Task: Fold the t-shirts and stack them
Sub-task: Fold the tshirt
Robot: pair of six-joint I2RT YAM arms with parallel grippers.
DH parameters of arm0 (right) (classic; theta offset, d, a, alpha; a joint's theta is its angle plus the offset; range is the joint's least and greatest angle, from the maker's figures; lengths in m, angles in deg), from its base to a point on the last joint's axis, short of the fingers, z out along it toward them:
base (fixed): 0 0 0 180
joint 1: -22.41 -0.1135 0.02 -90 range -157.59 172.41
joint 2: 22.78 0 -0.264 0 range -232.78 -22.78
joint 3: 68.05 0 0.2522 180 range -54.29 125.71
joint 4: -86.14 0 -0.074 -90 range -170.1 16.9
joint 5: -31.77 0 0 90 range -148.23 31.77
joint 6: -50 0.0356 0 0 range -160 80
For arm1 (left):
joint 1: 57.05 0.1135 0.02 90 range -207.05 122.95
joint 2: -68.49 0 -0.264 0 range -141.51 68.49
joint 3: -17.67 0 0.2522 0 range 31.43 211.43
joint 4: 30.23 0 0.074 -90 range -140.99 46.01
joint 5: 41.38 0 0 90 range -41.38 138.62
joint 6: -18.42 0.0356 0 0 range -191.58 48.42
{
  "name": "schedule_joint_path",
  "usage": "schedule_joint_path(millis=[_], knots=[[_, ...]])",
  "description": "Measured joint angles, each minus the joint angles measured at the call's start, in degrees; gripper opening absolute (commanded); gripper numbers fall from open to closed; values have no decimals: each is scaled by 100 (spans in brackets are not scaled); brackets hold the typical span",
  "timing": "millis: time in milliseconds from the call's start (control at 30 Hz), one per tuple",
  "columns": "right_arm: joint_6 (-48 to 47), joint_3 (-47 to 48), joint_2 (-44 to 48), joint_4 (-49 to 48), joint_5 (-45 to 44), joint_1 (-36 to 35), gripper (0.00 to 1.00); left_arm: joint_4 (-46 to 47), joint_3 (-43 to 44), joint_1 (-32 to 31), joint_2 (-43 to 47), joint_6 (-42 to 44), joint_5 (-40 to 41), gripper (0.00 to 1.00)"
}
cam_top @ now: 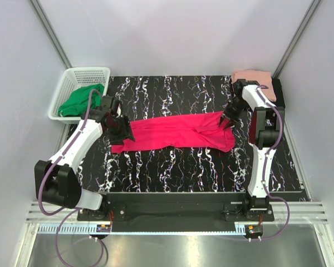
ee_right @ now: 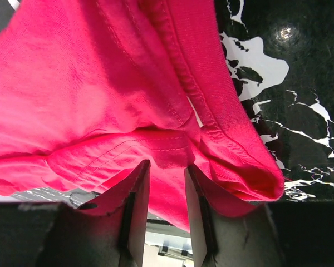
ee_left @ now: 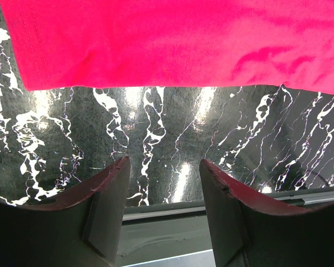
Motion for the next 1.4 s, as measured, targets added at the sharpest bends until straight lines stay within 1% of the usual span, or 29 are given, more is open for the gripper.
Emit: schedule_joint_path(millis=[333,400,500,567,667,1067,1400], knots=[[0,0,-55,50,-4,0,34,0,0,0,0,0,24,57],[0,26,-94,81,-7,0,32,0,0,0,0,0,37,57],[2,125,-229,125,-11,0,25,0,0,0,7,0,59,57],[-11,186,-323,146,-13,0,10,0,-2,0,20,0,76,57],[17,275,-448,162,-11,0,0,-2,-7,0,72,0,107,57],[28,868,-505,319,-15,0,0,0,-26,0,94,0,125,58],[44,2199,-494,761,7,0,0,20,-28,0,94,0,118,58]])
